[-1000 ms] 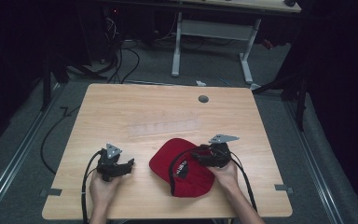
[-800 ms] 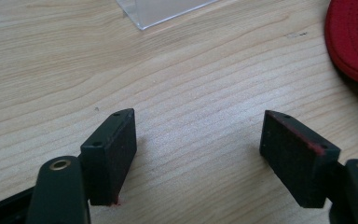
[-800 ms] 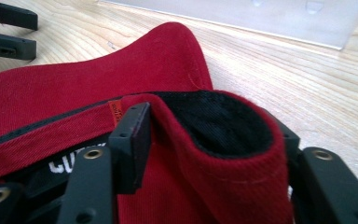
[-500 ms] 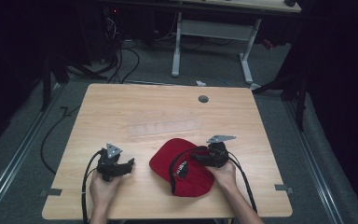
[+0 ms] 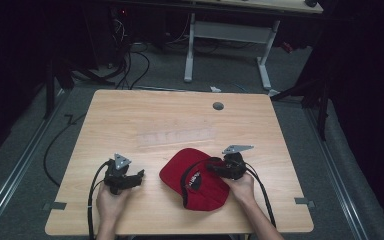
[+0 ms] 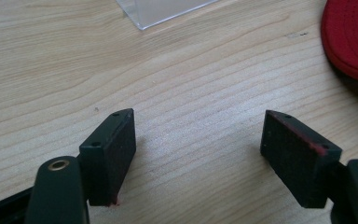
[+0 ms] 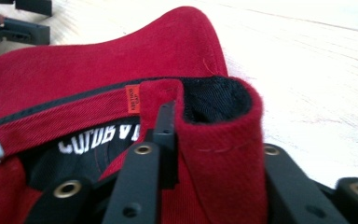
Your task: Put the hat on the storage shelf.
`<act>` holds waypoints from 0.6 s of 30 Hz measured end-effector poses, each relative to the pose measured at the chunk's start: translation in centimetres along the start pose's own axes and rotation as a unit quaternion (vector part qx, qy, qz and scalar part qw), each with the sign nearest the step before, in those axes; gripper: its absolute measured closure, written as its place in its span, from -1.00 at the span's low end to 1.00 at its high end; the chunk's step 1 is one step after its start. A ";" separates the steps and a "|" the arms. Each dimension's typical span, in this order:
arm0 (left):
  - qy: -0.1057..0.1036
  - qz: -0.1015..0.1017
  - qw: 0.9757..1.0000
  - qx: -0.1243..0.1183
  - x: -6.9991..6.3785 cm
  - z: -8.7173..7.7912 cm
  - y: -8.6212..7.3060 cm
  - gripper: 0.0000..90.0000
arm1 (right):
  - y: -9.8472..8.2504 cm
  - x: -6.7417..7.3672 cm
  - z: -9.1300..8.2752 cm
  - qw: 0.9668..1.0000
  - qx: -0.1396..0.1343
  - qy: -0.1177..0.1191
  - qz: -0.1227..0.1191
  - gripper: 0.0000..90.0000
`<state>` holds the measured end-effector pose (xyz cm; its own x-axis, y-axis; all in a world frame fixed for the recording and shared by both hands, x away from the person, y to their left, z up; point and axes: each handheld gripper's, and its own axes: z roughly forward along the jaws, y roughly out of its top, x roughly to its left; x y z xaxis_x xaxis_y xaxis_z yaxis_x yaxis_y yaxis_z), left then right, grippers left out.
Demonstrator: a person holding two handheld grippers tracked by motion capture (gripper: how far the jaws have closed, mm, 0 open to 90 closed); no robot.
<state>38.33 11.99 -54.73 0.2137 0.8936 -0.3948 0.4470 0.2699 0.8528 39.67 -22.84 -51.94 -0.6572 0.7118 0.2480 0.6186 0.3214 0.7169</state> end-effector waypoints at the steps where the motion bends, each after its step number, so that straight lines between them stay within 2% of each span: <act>1: 0.000 0.000 1.000 0.000 0.0 0.0 0.0 -0.41 | 0.0 0.0 0.0 1.000 0.001 0.002 -0.002 0.68; 6: 0.000 0.000 1.000 0.000 0.0 0.0 0.0 -0.41 | 0.1 0.0 -0.5 1.000 0.002 0.013 -0.004 0.79; 12: 0.000 0.000 1.000 0.000 0.0 0.0 0.0 -0.41 | 0.2 0.3 -0.9 1.000 0.003 0.021 -0.010 0.83; 18: 0.000 0.000 1.000 0.000 0.0 0.0 0.0 -0.41 | 0.5 0.8 -1.5 1.000 0.001 0.020 -0.020 0.84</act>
<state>38.33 11.99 -54.73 0.2142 0.8933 -0.3951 0.4475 0.2698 0.8526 38.80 -23.07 -50.44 -0.6974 0.6733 0.2456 0.5931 0.3499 0.7252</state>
